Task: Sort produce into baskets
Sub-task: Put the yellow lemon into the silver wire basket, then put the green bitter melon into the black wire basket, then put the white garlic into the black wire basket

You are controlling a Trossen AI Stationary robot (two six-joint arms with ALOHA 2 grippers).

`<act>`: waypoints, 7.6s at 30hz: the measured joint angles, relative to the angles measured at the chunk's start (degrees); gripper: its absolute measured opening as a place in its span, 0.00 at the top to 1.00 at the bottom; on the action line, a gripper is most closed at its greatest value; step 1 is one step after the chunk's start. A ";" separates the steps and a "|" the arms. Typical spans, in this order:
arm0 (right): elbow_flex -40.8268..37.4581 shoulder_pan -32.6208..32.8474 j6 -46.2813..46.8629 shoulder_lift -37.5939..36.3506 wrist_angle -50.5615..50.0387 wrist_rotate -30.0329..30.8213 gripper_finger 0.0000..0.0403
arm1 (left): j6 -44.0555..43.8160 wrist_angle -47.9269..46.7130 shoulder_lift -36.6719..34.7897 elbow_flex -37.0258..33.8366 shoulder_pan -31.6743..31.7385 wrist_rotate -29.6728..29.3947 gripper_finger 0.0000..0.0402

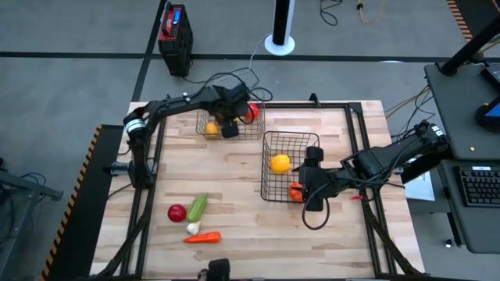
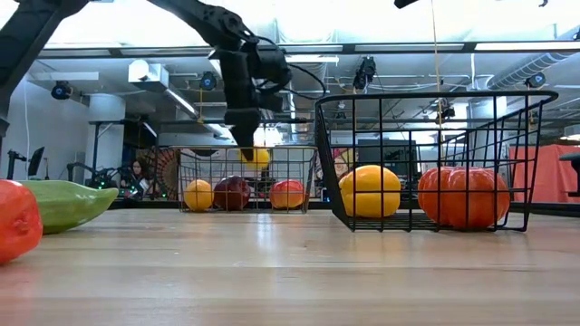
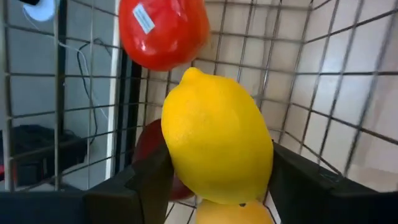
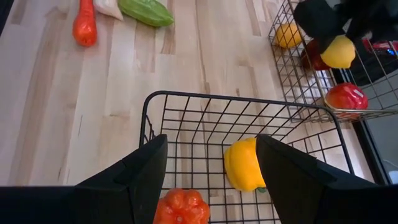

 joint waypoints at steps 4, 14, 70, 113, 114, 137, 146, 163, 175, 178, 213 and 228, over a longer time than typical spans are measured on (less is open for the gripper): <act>-0.02 0.00 0.40 0.00 0.00 0.00 0.41 | -1.89 0.01 0.99 0.00 -0.06 -6.14 0.42; 0.00 0.00 1.35 0.00 0.00 0.56 0.41 | -2.87 1.24 0.88 0.11 -0.10 -8.36 0.29; 0.50 0.66 10.54 10.45 13.39 1.28 0.41 | -94.59 -9.92 -24.73 -31.72 -61.16 -7.86 0.28; 0.29 0.63 9.95 10.73 13.68 2.88 0.41 | -98.66 -3.58 -8.52 -33.14 -58.92 -2.69 0.31; 0.29 0.63 9.94 10.73 13.68 2.86 0.41 | -98.45 -3.33 -8.31 -33.14 -58.90 -2.67 0.32; 0.92 1.22 8.47 9.99 11.48 2.78 0.41 | -83.13 -5.84 -14.28 -20.13 -58.62 -29.04 0.52; 0.83 6.34 11.38 5.23 8.81 10.04 0.41 | -56.25 8.97 -15.66 -8.42 -58.97 -59.29 0.52; -1.12 12.19 9.97 -2.09 6.46 19.37 0.41 | -10.82 77.30 -14.87 -23.25 -44.62 -9.89 0.52; -2.53 12.28 10.58 -1.68 7.69 19.36 0.41 | -11.53 107.30 -8.44 -37.00 -38.48 -2.47 0.50; -2.71 12.28 10.58 -1.68 7.80 19.43 0.41 | -13.17 106.07 -7.22 -36.76 -38.48 -2.74 0.50; -4.00 12.13 13.08 -1.68 9.02 21.03 0.41 | -25.17 87.48 -7.95 -32.68 -38.54 -7.30 0.35; -5.81 12.12 18.11 -1.68 9.56 21.95 0.41 | -41.12 34.71 -32.81 -32.68 -55.09 -6.53 0.35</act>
